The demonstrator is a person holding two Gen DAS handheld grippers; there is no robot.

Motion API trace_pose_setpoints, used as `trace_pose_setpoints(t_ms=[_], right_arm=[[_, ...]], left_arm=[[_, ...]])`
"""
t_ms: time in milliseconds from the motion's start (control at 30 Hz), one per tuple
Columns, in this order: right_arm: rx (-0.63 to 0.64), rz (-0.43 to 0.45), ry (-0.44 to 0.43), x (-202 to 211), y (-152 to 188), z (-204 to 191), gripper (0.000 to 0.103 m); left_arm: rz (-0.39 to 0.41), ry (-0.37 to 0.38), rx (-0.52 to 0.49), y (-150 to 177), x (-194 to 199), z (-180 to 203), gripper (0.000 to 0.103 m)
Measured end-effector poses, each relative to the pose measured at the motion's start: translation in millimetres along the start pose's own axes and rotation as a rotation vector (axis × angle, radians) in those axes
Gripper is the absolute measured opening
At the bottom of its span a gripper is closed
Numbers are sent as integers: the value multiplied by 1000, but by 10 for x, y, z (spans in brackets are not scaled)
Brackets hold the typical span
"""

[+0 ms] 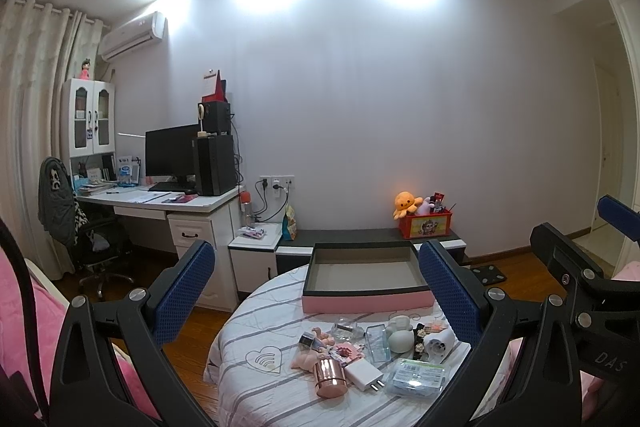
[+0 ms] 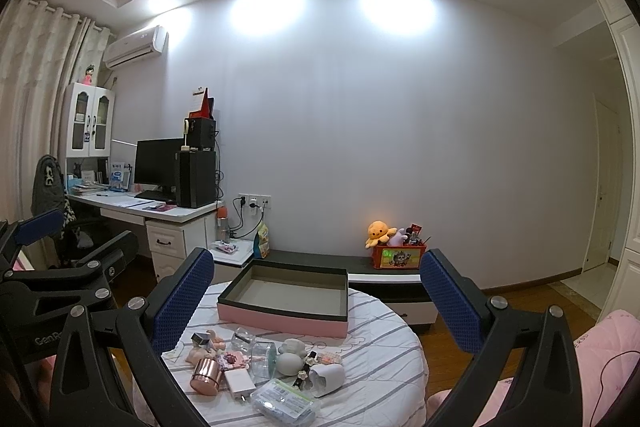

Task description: Organize rigid objects

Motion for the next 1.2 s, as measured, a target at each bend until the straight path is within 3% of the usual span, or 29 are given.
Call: trace_pose_setpoints(t_ms=[567,833,1000,1200], right_arm=[[4,-23,-4,-65,49,9,103],[11,-90,-17,-314,308,102,103],[21,-216,-31,-668,743,217,103],[12,-408,-60,-1061,1542,330,103]], left_arm=[[-26,11,-3,98,-110,29,103],[-81,65,-8,374,-460,117,103],[-276,137,42,935,-993,161,103],[-492,124,28,1648,-1428,210,103]])
Point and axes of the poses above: each gripper's, at about its wrist camera, not at the fingertips, and x roughly against the way its jaws point, z to its right, y to its underside, the point moved 3 cm from there along -x, roughly the way its jaws point, and after that the axes turned 7 degrees about -x, right-handed, at the moved point
